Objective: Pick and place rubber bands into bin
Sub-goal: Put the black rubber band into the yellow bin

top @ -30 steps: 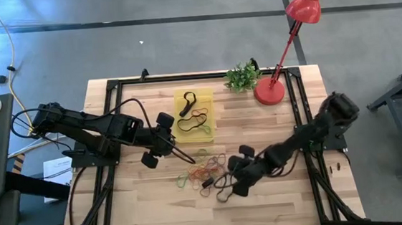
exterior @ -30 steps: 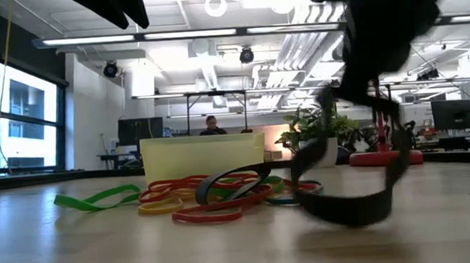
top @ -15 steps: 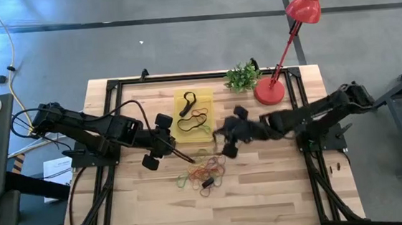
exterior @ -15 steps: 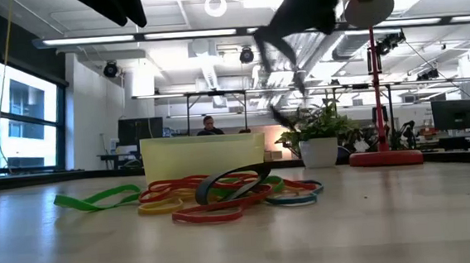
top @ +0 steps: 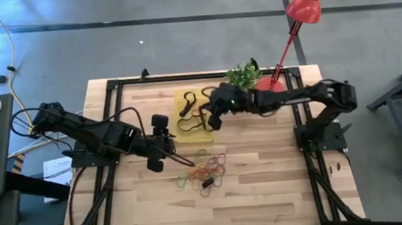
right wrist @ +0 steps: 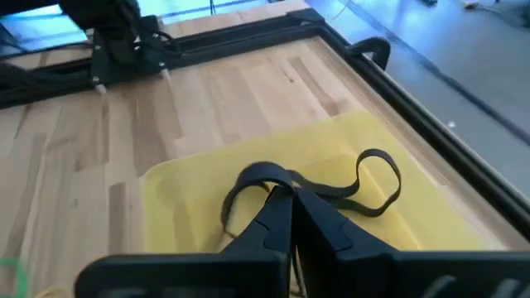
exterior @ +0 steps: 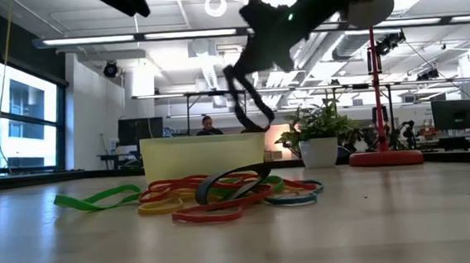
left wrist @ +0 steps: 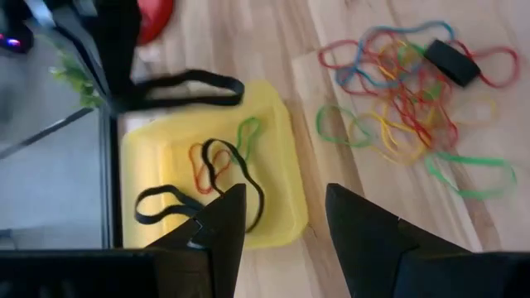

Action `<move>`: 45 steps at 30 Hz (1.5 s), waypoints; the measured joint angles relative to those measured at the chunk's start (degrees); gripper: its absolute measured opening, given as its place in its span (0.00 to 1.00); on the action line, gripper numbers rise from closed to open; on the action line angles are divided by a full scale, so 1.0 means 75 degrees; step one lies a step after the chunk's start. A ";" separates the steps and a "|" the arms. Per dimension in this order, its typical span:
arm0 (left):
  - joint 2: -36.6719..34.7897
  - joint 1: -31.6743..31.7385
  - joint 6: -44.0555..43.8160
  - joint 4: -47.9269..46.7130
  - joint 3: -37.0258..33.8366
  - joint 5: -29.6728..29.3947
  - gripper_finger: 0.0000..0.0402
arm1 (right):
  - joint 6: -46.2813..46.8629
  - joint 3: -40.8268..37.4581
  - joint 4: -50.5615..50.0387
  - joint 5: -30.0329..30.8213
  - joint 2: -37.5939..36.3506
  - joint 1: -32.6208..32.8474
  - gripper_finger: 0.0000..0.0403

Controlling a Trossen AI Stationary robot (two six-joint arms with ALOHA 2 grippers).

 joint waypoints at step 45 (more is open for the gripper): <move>0.0772 0.0024 0.1879 0.1978 -0.1017 0.2019 0.39 | -0.0064 0.0005 -0.2102 -0.2506 -0.0554 0.0668 0.58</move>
